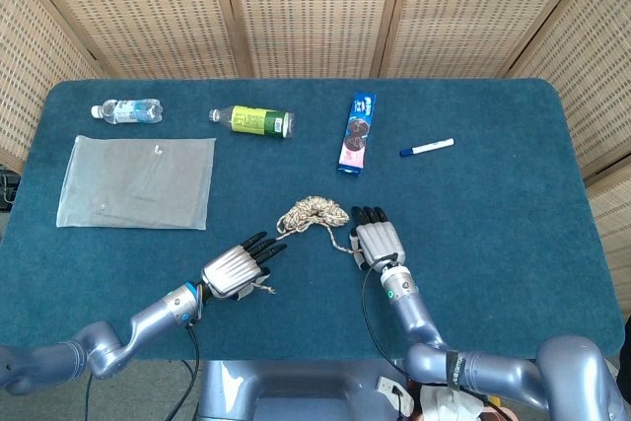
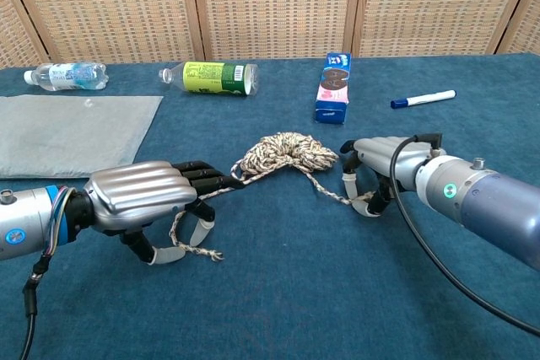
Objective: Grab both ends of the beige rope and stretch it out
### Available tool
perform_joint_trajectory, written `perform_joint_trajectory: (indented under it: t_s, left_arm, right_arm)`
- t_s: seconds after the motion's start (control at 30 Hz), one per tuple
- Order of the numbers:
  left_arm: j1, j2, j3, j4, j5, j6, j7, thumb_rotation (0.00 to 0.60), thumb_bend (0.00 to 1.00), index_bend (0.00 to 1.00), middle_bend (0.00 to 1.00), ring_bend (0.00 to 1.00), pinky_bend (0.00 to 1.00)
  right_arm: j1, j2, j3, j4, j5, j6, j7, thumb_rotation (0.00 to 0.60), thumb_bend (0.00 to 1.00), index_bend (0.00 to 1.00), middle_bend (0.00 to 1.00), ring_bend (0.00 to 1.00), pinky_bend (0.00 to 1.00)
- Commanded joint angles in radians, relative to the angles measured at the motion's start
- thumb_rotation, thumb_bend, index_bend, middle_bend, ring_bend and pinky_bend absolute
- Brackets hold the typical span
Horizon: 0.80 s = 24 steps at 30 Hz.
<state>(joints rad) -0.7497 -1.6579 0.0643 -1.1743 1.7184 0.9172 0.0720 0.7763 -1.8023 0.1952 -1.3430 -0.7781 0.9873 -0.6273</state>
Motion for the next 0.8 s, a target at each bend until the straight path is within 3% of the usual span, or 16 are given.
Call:
perform_joint_trajectory:
  t_s: [0.03, 0.37, 0.8]
  left_arm:
    - [-0.002, -0.002, 0.003, 0.0, -0.006, -0.004, 0.002, 0.6, 0.37, 0.53, 0.0, 0.0, 0.0]
    - [-0.006, -0.006, 0.006, -0.003, -0.026, -0.001, 0.012, 0.6, 0.41, 0.67, 0.0, 0.0, 0.0]
    - [-0.002, 0.017, 0.005, -0.014, -0.042, 0.02, 0.037, 0.6, 0.44, 0.76, 0.0, 0.0, 0.0]
  right_arm:
    - [0.001, 0.0, 0.0, -0.001, 0.001, 0.0, -0.001, 0.6, 0.43, 0.69, 0.05, 0.0, 0.0]
    - [0.002, 0.006, 0.002, -0.009, 0.001, 0.006, -0.003, 0.6, 0.43, 0.69, 0.05, 0.0, 0.0]
    - [-0.002, 0.02, -0.003, -0.019, -0.016, 0.019, 0.001, 0.6, 0.43, 0.7, 0.06, 0.0, 0.0]
